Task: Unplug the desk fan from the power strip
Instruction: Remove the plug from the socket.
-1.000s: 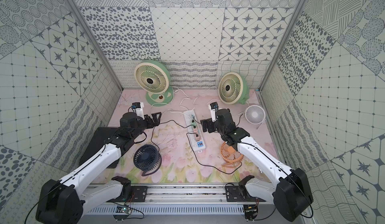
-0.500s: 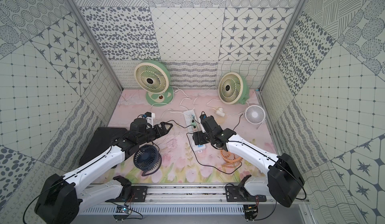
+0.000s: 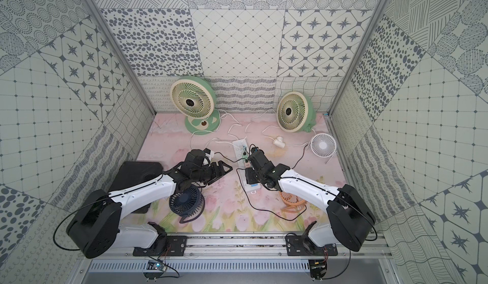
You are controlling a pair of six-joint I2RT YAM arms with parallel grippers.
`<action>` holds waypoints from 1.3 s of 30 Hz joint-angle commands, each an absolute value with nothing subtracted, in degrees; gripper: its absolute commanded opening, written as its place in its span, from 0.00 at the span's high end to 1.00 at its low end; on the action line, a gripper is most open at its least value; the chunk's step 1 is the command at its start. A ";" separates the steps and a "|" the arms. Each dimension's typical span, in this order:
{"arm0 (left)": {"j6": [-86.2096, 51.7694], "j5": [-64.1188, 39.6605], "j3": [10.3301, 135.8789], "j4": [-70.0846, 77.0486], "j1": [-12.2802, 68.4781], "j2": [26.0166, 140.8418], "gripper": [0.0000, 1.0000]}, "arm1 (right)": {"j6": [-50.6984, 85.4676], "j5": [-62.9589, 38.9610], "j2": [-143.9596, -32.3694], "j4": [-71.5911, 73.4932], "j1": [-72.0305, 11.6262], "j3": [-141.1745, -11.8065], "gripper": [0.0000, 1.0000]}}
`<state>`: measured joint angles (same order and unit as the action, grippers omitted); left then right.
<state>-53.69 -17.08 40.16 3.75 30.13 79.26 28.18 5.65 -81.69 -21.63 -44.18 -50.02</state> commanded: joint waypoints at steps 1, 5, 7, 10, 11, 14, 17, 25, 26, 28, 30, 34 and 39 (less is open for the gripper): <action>-56.09 -21.56 41.12 5.91 30.69 81.49 0.17 | 28.47 7.63 -83.59 -17.17 -44.42 -50.21 0.47; -56.73 -22.79 41.30 6.80 30.80 83.25 0.23 | 27.60 8.24 -86.21 -16.75 -44.42 -51.37 0.52; -57.06 -23.17 41.39 7.02 30.85 83.96 0.25 | 27.40 8.88 -86.89 -16.41 -44.42 -51.51 0.54; -57.72 -23.67 41.40 7.73 30.94 85.19 0.26 | 26.84 9.14 -87.90 -16.24 -44.45 -51.76 0.59; -57.96 -23.91 41.46 7.89 30.97 85.58 0.27 | 26.74 9.24 -88.05 -16.06 -44.45 -51.77 0.61; -58.57 -24.55 41.57 8.64 31.02 86.72 0.30 | 26.30 9.09 -88.23 -15.06 -44.51 -51.43 0.65; -58.98 -24.94 41.85 8.96 30.94 87.88 0.33 | 25.98 9.05 -88.40 -14.24 -44.52 -51.15 0.71; -59.68 -24.61 43.22 10.01 31.07 91.05 0.51 | 25.11 9.25 -88.21 -13.87 -44.54 -50.15 0.91; -59.68 -24.65 43.65 10.37 31.03 91.80 0.55 | 24.98 9.27 -88.21 -13.88 -44.48 -50.10 0.92; -59.68 -25.22 44.49 11.23 31.01 93.52 0.66 | 24.95 9.40 -88.01 -13.81 -44.52 -50.01 0.92; -59.92 -26.03 45.40 12.25 31.05 95.32 0.78 | 24.89 9.64 -87.97 -13.71 -44.47 -49.91 0.93; -60.51 -27.55 46.65 14.77 31.06 98.00 1.00 | 24.95 9.48 -88.07 -13.67 -44.44 -49.91 0.93; -59.85 -28.28 47.89 16.42 31.22 98.99 1.00 | 24.96 9.39 -88.07 -13.71 -44.46 -49.60 0.94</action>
<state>-60.36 -25.39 46.30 11.53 30.94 97.97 25.91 8.62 -87.70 -17.32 -44.36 -50.13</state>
